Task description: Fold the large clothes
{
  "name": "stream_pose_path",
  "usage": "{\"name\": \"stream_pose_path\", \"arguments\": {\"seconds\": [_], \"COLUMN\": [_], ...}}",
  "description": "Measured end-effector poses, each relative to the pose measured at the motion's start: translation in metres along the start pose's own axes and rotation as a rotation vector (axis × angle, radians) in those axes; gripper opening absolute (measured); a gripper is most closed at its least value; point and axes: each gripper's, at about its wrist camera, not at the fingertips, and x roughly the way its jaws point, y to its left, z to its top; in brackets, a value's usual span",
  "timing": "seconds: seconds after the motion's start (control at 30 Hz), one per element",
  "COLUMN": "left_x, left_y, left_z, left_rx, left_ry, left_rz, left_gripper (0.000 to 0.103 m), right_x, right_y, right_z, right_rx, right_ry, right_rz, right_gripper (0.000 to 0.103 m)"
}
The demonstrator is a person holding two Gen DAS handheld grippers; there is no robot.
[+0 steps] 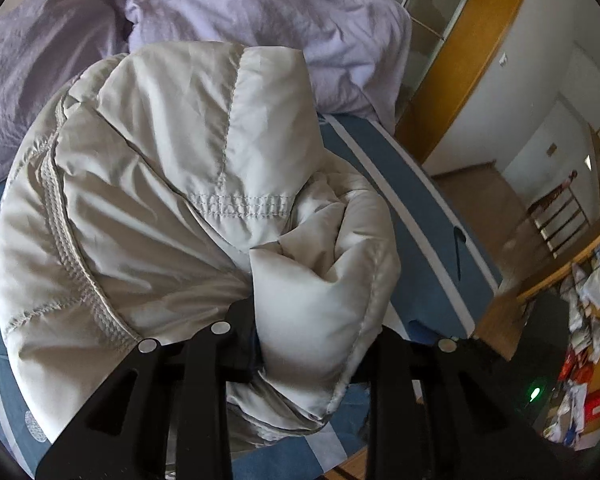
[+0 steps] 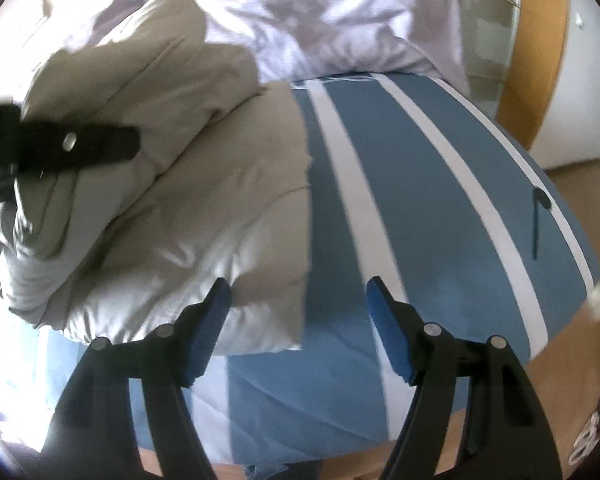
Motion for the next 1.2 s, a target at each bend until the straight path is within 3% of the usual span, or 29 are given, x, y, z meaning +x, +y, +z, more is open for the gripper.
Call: {"name": "stream_pose_path", "arguments": {"seconds": [0.1, 0.2, 0.27, 0.4, 0.63, 0.9, 1.03, 1.2], "left_x": [-0.003, -0.014, -0.025, -0.054, -0.093, -0.093, -0.075, -0.059], "left_y": [-0.003, -0.005, -0.006, -0.008, 0.009, 0.062, 0.079, 0.067], "left_z": [-0.004, -0.006, -0.007, -0.014, -0.023, -0.028, -0.035, -0.037], "left_rx": [0.024, 0.051, 0.059, 0.080, 0.052, -0.073, -0.142, -0.116], "left_ry": [-0.004, -0.026, -0.044, -0.107, -0.186, -0.160, -0.121, -0.109], "left_rz": [0.013, 0.036, 0.031, 0.060, 0.139, 0.276, 0.271, 0.257], "left_gripper": [0.028, 0.037, 0.056, 0.069, 0.072, 0.072, 0.073, 0.073], "right_x": [-0.004, -0.007, -0.012, -0.016, -0.026, -0.033, -0.032, -0.027], "right_y": [-0.007, -0.017, -0.020, -0.026, -0.026, -0.021, -0.024, -0.033], "right_z": [-0.001, 0.001, 0.001, 0.009, 0.015, 0.013, 0.010, 0.007], "right_rx": [0.029, 0.062, 0.080, 0.104, 0.110, 0.090, 0.092, 0.112], "right_ry": [0.000, -0.005, -0.015, -0.033, -0.068, -0.076, -0.067, -0.050], "right_rz": [-0.020, -0.031, -0.036, -0.040, -0.037, -0.029, -0.028, -0.034], "right_gripper": [0.070, 0.070, 0.070, 0.070, 0.070, 0.071, 0.071, 0.071]}}
